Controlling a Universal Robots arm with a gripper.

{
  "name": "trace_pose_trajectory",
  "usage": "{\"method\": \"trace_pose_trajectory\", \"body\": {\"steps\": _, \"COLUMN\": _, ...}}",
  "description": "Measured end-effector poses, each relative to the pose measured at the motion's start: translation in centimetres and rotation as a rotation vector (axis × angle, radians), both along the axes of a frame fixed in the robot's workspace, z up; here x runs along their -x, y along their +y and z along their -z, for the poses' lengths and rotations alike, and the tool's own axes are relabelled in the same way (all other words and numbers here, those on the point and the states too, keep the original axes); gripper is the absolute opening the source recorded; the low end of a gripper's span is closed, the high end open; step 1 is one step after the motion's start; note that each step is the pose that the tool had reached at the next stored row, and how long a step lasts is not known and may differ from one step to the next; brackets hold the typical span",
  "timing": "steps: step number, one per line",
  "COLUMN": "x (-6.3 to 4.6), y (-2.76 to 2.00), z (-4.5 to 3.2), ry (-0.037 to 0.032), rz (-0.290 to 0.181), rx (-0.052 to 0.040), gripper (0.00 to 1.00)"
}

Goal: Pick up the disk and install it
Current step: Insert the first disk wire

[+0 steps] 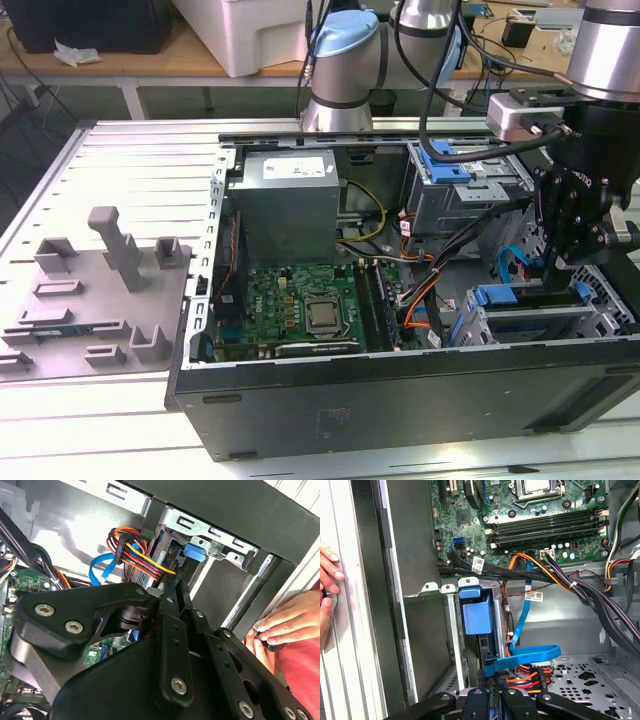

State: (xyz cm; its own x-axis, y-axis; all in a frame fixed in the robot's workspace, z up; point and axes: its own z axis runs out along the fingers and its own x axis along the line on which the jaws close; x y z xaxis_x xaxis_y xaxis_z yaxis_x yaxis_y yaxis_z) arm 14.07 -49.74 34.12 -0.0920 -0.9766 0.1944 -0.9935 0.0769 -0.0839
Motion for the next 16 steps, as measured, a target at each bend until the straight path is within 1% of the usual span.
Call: {"method": "trace_pose_trajectory", "body": {"steps": 16, "x": -0.07, "y": 0.00, "z": 0.24, "ry": 0.0014, "rz": -0.007, "rx": 0.0001, "gripper": 0.17}}
